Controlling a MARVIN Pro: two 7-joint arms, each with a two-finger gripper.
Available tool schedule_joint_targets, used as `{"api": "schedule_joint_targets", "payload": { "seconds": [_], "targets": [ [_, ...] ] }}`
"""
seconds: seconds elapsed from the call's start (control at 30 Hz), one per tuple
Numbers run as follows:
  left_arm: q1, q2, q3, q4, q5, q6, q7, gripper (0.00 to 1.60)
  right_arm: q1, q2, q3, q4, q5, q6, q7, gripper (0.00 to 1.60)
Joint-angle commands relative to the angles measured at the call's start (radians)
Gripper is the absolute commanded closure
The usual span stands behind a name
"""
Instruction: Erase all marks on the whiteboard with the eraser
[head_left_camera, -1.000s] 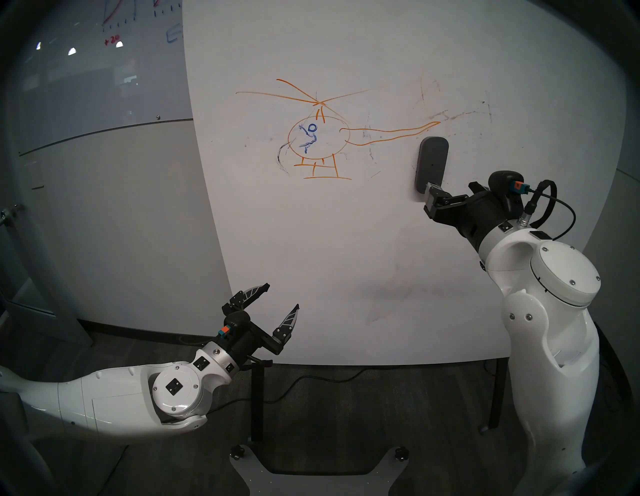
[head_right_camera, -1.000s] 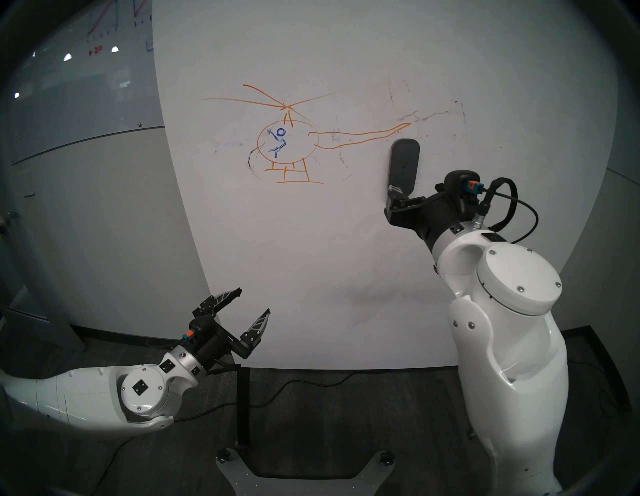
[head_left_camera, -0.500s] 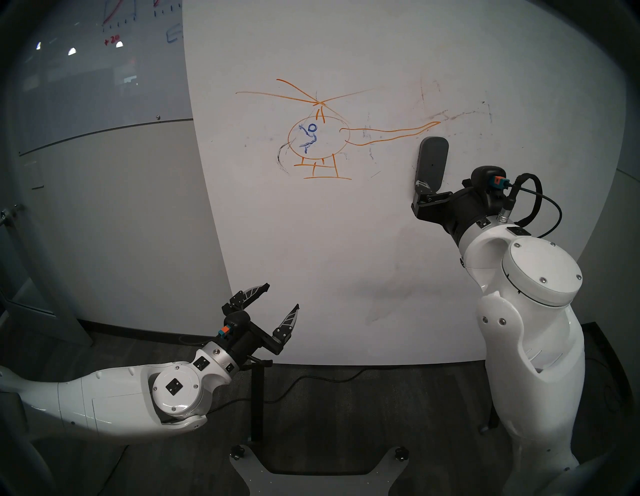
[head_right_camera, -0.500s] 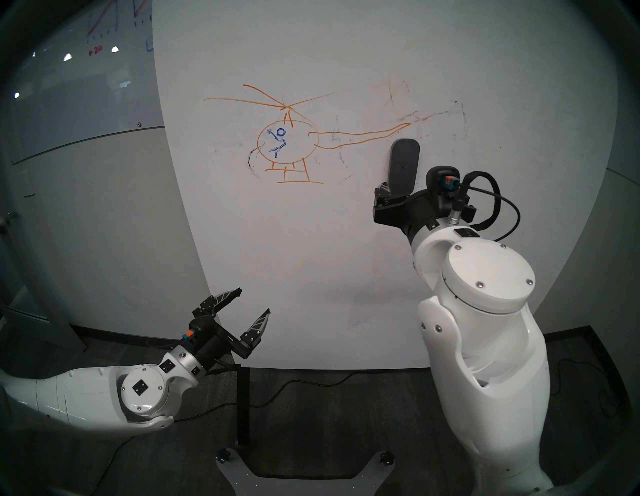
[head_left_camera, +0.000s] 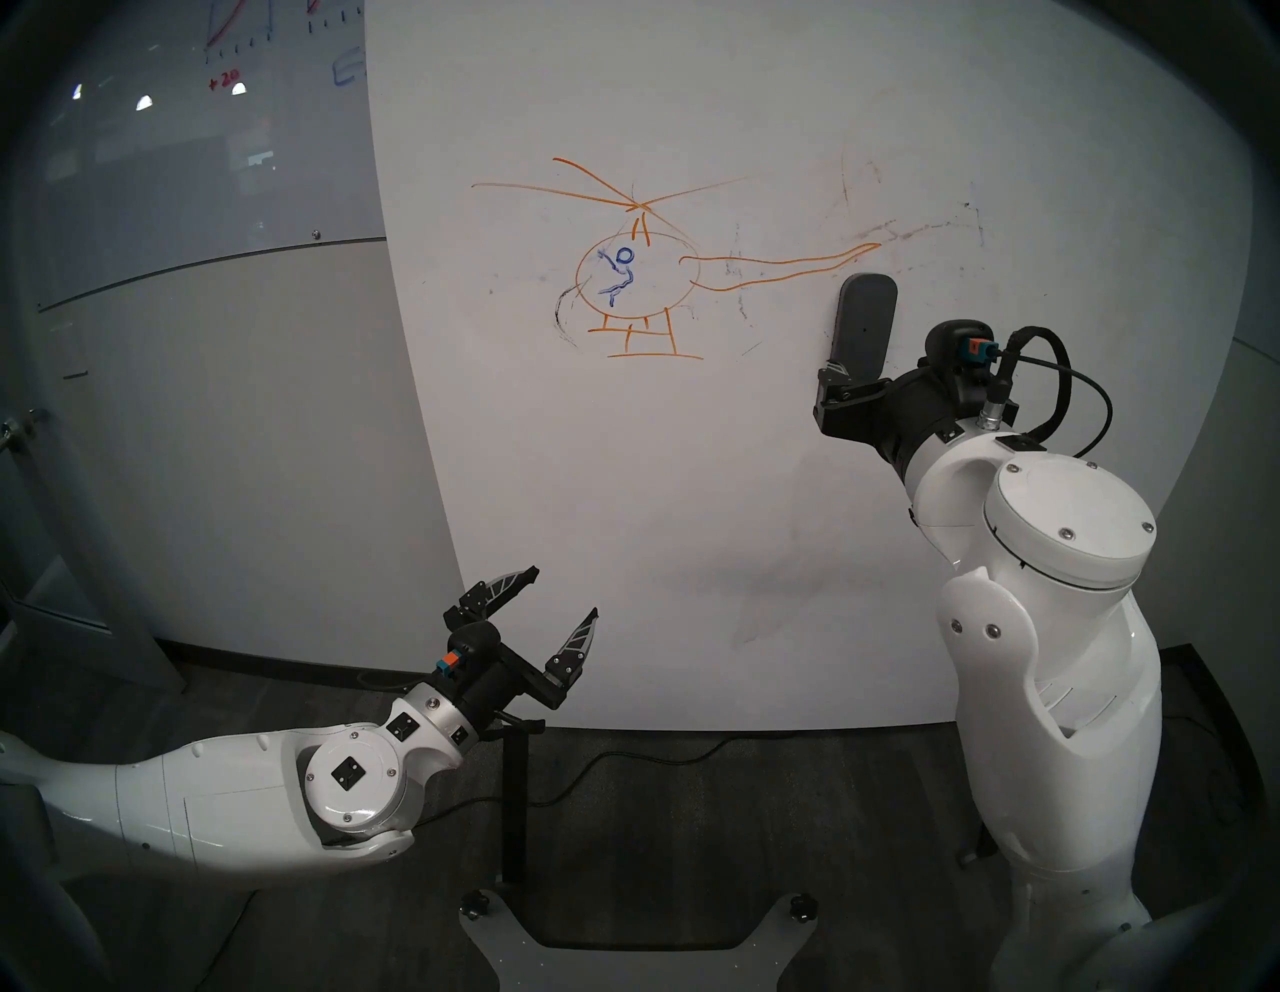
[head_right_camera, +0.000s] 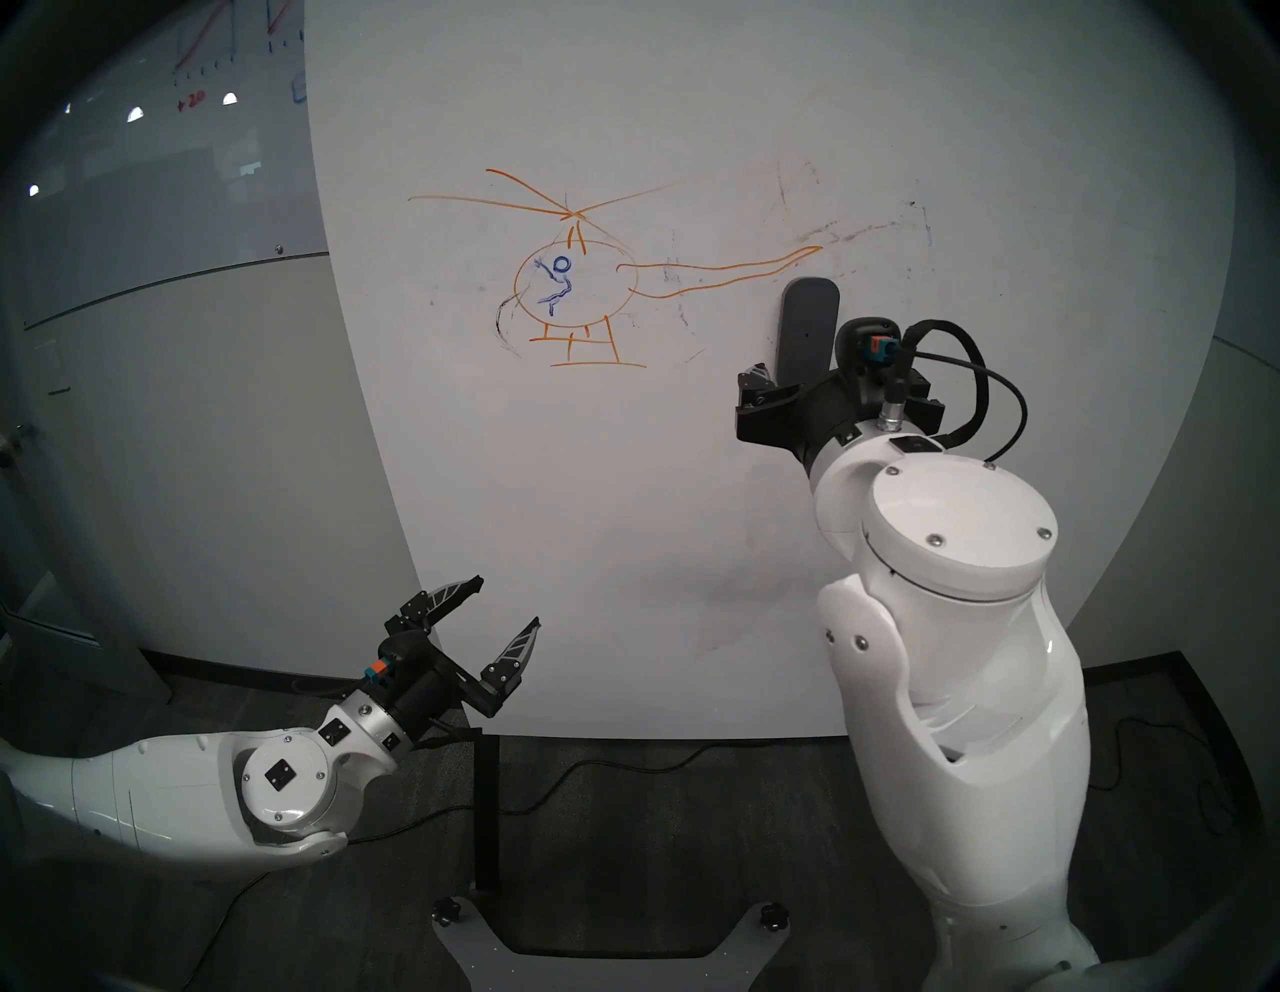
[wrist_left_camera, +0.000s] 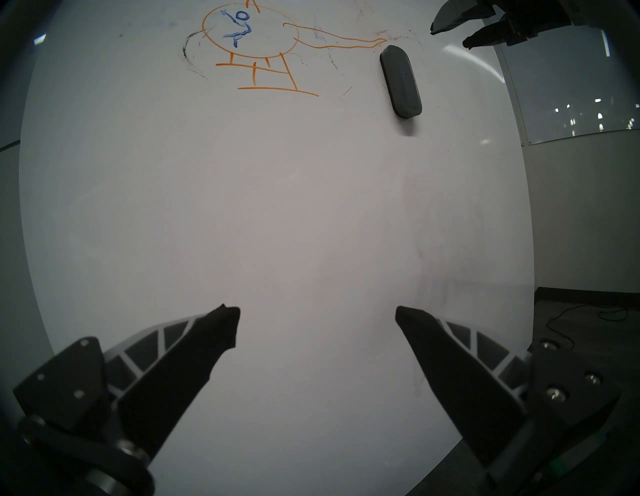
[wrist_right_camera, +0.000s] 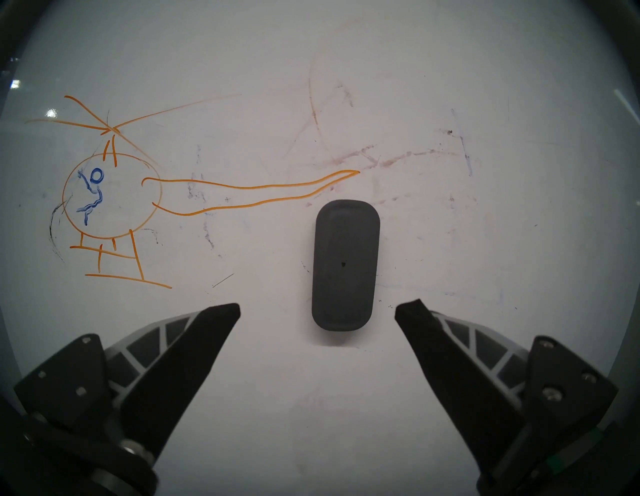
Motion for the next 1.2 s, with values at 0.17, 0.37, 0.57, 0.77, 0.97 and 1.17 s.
{"api": "schedule_joint_targets", "payload": {
  "seconds": [0.17, 0.37, 0.57, 0.77, 0.97, 1.17],
  "targets": [
    [-0.009, 0.001, -0.008, -0.008, -0.001, -0.003, 0.000, 0.00, 0.082, 0.007, 0.067, 0.072, 0.051, 0.032, 0.057, 0.00],
    [-0.009, 0.001, -0.008, -0.008, -0.001, -0.003, 0.000, 0.00, 0.106, 0.023, 0.053, 0.153, 0.043, 0.016, 0.072, 0.00],
    [-0.009, 0.001, -0.007, -0.008, -0.001, -0.003, 0.001, 0.00, 0.107, 0.027, 0.045, 0.182, 0.037, -0.007, 0.079, 0.00],
    [-0.010, 0.001, -0.007, -0.008, -0.001, -0.003, 0.001, 0.00, 0.118, 0.026, 0.043, 0.185, 0.032, -0.026, 0.088, 0.00],
    [-0.010, 0.001, -0.007, -0.008, -0.001, -0.003, 0.001, 0.00, 0.148, 0.028, 0.054, 0.202, 0.034, -0.029, 0.105, 0.00],
    [-0.010, 0.001, -0.007, -0.008, -0.001, -0.003, 0.001, 0.00, 0.175, 0.030, 0.056, 0.244, 0.032, -0.028, 0.124, 0.00]
  ]
}}
